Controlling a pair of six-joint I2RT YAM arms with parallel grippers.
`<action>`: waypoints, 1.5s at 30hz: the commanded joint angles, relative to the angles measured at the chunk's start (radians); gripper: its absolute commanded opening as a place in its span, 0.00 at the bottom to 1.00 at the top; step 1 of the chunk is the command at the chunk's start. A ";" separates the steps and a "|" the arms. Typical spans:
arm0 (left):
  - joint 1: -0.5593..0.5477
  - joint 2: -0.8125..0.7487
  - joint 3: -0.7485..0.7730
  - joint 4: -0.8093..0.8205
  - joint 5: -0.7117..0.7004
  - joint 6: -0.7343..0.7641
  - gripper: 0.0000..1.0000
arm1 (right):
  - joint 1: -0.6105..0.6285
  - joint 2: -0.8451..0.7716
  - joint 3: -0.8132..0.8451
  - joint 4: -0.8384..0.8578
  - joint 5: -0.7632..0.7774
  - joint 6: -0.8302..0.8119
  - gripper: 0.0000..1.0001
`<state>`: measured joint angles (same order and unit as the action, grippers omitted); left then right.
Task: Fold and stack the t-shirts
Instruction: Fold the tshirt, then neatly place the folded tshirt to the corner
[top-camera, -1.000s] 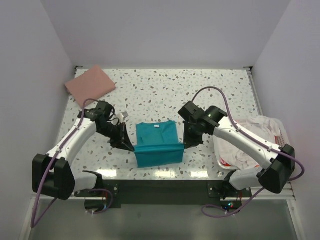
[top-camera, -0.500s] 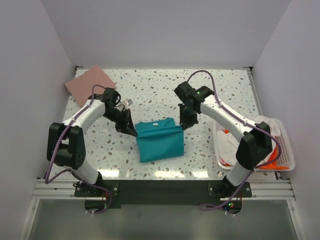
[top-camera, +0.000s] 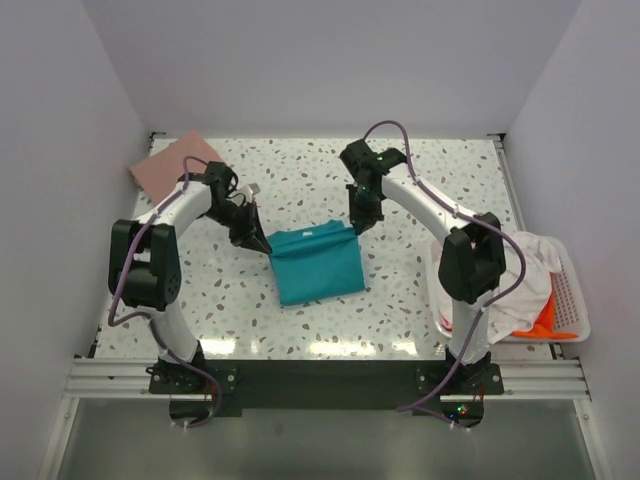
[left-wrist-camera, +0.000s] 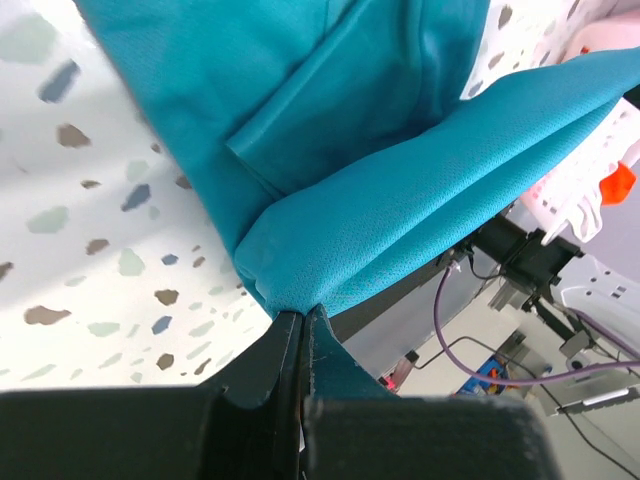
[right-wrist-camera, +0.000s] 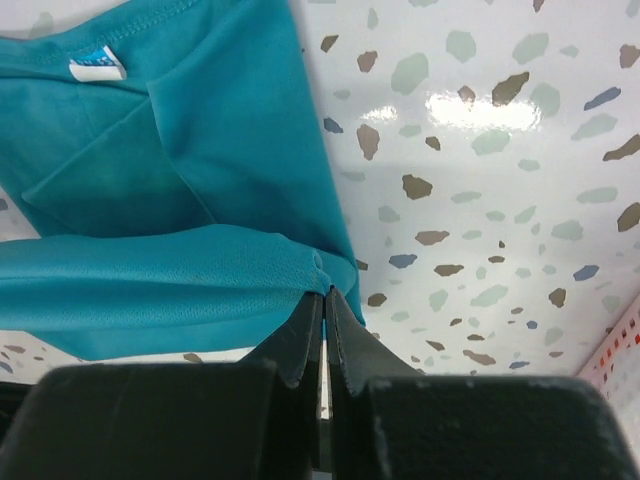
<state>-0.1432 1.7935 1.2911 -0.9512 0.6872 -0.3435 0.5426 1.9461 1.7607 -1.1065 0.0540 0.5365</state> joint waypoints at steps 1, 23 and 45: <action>0.050 0.042 0.062 0.002 -0.041 0.047 0.00 | -0.032 0.051 0.109 -0.026 0.043 -0.052 0.00; 0.134 0.233 0.350 0.445 -0.195 -0.221 0.73 | -0.136 0.406 0.582 0.187 -0.097 -0.079 0.65; 0.040 -0.068 -0.222 0.724 -0.068 -0.213 0.74 | 0.003 -0.009 -0.079 0.447 -0.213 -0.144 0.64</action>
<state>-0.1005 1.7763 1.1110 -0.3408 0.5732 -0.5407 0.5365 1.9388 1.7069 -0.6903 -0.1040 0.4057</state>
